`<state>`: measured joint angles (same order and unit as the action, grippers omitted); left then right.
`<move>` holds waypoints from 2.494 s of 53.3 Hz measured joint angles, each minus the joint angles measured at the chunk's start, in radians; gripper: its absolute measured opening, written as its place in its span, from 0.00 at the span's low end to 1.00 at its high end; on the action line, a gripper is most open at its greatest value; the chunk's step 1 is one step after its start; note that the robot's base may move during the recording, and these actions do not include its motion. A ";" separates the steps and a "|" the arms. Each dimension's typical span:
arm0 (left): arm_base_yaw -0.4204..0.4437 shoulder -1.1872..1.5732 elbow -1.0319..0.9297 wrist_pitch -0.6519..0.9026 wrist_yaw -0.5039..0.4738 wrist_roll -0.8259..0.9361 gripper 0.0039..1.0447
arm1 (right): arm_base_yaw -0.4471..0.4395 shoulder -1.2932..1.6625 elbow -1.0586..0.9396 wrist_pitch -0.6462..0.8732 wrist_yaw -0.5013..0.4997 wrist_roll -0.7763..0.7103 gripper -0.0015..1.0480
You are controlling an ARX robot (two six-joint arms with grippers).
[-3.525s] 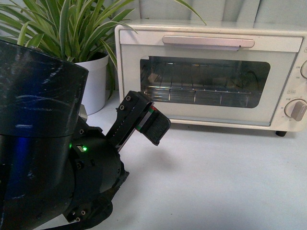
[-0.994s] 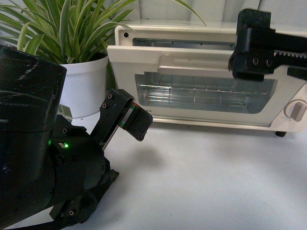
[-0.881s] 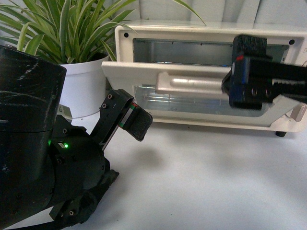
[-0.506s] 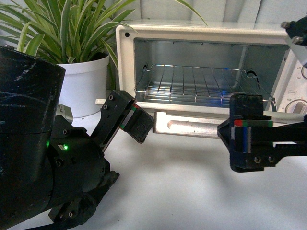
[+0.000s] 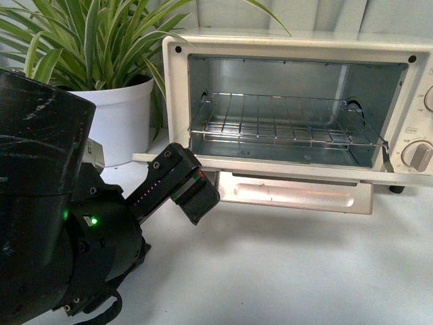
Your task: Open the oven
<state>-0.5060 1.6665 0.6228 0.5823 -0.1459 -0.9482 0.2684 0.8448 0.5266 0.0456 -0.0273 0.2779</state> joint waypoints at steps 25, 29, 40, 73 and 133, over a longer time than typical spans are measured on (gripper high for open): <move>-0.035 0.003 -0.013 -0.005 -0.125 0.365 0.94 | -0.046 -0.036 -0.057 -0.012 -0.032 0.011 0.91; -0.043 0.007 -0.017 0.000 -0.141 0.434 0.94 | -0.045 -0.036 -0.060 -0.012 -0.032 0.011 0.91; -0.054 0.009 -0.031 0.016 -0.170 0.608 0.94 | -0.045 -0.036 -0.063 -0.012 -0.036 0.011 0.91; -0.125 0.053 -0.089 0.175 -0.293 1.063 0.94 | -0.085 -0.049 -0.098 -0.015 -0.075 0.006 0.91; 0.111 -1.521 -0.535 -0.510 -0.306 0.936 0.94 | -0.237 -0.721 -0.394 -0.182 -0.158 -0.072 0.91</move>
<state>-0.3950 0.1452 0.0875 0.0727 -0.4522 -0.0124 0.0319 0.1242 0.1326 -0.1364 -0.1848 0.2058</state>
